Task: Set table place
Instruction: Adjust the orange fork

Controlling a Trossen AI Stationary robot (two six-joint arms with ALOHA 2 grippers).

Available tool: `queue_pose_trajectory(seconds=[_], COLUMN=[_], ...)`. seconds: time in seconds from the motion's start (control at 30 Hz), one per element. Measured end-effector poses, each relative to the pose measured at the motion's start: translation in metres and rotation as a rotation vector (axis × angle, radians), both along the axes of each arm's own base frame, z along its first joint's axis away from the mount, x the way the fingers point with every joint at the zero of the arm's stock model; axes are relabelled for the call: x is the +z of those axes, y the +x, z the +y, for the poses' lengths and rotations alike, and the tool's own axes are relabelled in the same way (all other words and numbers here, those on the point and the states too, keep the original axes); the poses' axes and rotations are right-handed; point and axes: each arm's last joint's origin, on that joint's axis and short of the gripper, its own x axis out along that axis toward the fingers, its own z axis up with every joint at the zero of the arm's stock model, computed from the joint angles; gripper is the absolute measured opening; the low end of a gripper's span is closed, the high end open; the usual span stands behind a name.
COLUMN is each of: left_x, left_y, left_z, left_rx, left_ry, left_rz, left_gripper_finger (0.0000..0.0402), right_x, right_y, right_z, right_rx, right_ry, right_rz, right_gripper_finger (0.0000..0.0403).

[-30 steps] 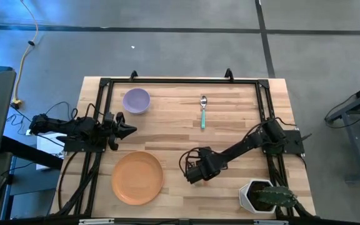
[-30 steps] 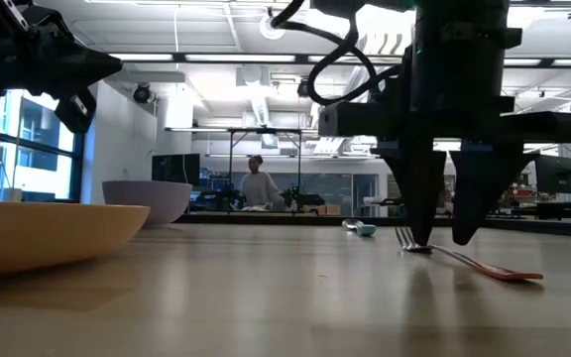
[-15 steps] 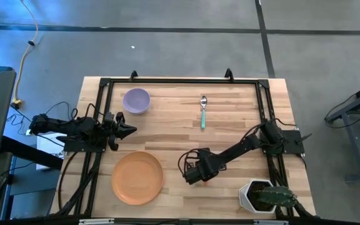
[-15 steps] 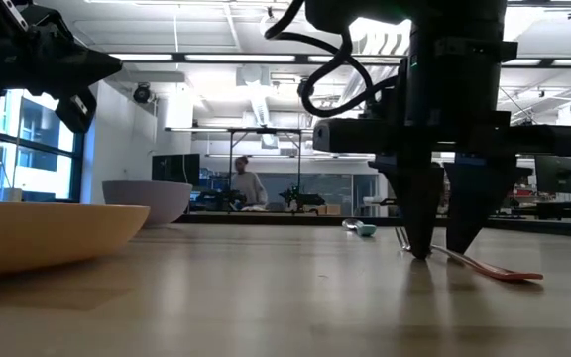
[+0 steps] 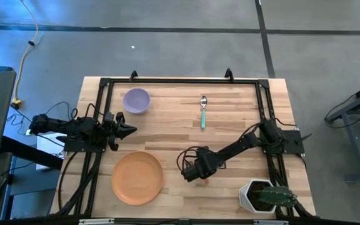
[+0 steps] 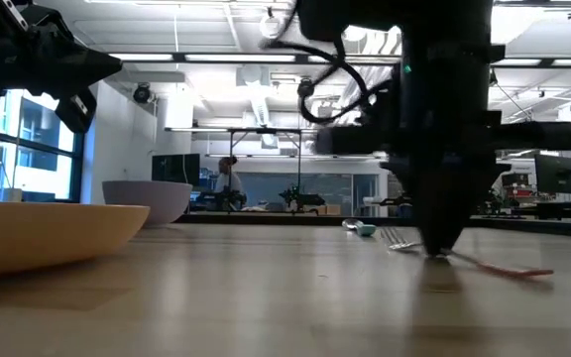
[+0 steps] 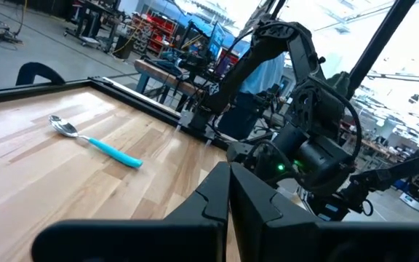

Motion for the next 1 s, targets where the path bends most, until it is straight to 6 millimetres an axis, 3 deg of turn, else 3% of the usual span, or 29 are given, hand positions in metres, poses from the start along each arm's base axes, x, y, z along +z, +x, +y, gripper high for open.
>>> queue_pose_trajectory(seconds=[0.43, 0.6, 0.83, 1.0], left_x=[0.0, 0.0, 0.0, 0.0], left_y=[0.0, 0.0, 0.0, 0.0], left_z=[0.0, 0.0, 0.0, 0.0], left_rx=[0.0, 0.0, -0.001, -0.006], left_ry=[-0.001, -0.001, -0.003, -0.003], left_rz=[-0.002, -0.001, -0.002, -0.002], left_gripper_finger=[0.0001, 0.0001, 0.0001, 0.0001], right_x=[0.039, 0.039, 0.006, 0.018], right_y=[-0.008, -0.008, -0.006, -0.028], right_z=[-0.04, -0.052, -0.064, -0.07], right_rx=[-0.069, -0.058, -0.05, -0.09], right_ry=[-0.157, -0.162, -0.086, -0.095], right_rz=[0.047, 0.072, -0.028, -0.109], right_gripper_finger=[0.0001, 0.0, 0.0, 0.0])
